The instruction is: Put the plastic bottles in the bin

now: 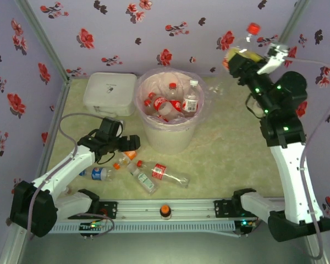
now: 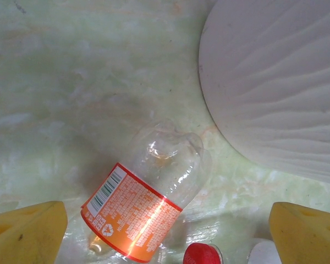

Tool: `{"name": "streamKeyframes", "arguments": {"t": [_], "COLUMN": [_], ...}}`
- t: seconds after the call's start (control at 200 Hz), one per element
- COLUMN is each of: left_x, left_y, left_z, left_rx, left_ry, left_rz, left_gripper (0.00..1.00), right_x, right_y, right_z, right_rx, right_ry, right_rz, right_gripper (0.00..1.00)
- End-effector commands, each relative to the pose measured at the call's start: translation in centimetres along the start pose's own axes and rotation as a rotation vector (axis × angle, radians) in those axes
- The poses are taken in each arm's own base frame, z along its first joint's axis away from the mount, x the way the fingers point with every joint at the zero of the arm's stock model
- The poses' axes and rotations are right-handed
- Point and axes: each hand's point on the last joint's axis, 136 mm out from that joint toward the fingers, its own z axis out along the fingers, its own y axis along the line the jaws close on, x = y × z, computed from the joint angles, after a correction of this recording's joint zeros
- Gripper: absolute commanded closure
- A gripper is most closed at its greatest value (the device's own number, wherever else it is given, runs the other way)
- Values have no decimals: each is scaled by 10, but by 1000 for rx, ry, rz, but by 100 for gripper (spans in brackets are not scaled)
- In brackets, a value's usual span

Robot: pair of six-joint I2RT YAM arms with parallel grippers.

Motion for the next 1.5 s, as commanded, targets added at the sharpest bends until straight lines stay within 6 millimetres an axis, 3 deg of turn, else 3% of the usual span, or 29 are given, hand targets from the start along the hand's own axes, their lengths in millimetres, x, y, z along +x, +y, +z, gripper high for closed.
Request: {"name": "streamKeyframes", "arguments": {"t": [0.0, 0.135, 0.275, 0.51, 0.73, 0.97, 1.1, 1.185, 1.25, 1.395, 1.495], "left_x": [-3, 0, 1, -1, -3, -1, 1, 2, 3, 3, 3], "left_y": [0, 0, 1, 1, -1, -1, 0, 1, 2, 4, 5], "left_z": [-3, -5, -9, -8, -4, -1, 1, 0, -1, -2, -2], "left_rx": [15, 21, 22, 21, 27, 27, 26, 25, 22, 19, 20], "left_ry": [-28, -29, -31, -33, -28, -21, -20, -18, -14, -18, -22], "left_rz": [-23, -28, -23, -24, -25, -26, -29, -25, -19, -23, -25], "left_gripper": [5, 5, 5, 5, 5, 5, 5, 5, 5, 5, 5], "right_x": [14, 71, 141, 233, 289, 297, 317, 321, 307, 256, 227], "right_y": [48, 71, 71, 53, 33, 57, 39, 42, 50, 64, 65], "right_z": [26, 59, 85, 87, 82, 86, 83, 82, 84, 83, 78], "right_rx": [-212, -251, -208, -106, 15, -71, 47, 45, 16, -18, -9], "right_ry": [-35, 63, 220, 463, 697, 834, 910, 917, 880, 779, 730], "right_rz": [50, 59, 68, 96, 59, 92, -8, -35, -42, -97, -155], "right_gripper": [67, 66, 65, 64, 62, 60, 56, 47, 37, 3, 1]}}
